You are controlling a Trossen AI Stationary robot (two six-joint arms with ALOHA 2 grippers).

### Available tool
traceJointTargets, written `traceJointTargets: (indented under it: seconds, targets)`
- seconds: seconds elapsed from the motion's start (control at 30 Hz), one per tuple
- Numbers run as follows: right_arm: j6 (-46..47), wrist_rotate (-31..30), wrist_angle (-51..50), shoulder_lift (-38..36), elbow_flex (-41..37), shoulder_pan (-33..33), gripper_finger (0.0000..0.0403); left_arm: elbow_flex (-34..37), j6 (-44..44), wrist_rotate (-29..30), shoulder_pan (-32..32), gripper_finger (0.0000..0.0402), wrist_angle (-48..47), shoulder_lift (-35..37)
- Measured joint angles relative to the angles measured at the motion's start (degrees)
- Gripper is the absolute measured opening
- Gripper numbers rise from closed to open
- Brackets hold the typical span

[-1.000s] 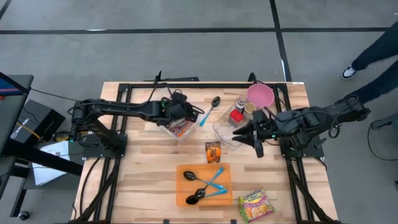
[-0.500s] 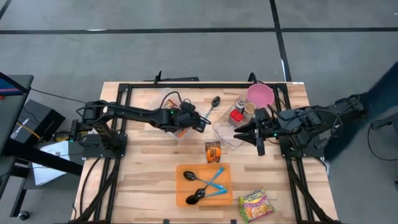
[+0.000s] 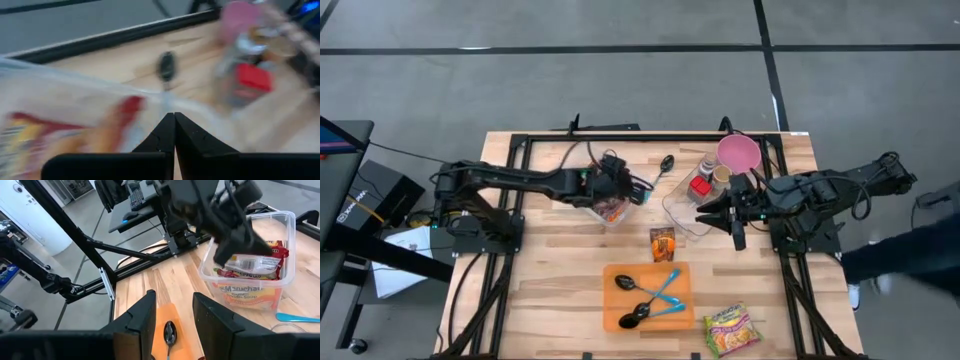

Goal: Pick & Place Food Item
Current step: Put the red noodle pack into the transparent container

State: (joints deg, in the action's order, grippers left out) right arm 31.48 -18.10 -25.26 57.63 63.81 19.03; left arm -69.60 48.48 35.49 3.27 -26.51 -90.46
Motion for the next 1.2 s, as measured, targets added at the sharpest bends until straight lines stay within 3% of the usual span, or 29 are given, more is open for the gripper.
traceJointTargets:
  seconds: [0.17, 0.27, 0.47, 1.2]
  targets:
    - [-0.3, -0.4, 0.0, 0.0, 0.0, 0.0, 0.0123, 0.0, 0.0, 0.1, 2.9, 0.0000, -11.9, 1.0]
    - [-0.6, -0.6, 0.0, 0.0, 0.0, 0.0, 0.0123, 0.0, -1.7, -0.5, 4.5, 0.0000, -13.5, -0.5]
    - [-0.6, -1.5, 0.3, 0.0, 0.0, 0.0, 0.0123, 0.0, -5.0, -8.9, 5.5, 0.0000, -10.7, -4.6]
    - [-1.7, -1.9, 0.2, 0.0, 0.0, 0.0, 0.0123, 0.0, -4.6, -12.6, 1.9, 0.0000, -8.5, -8.2]
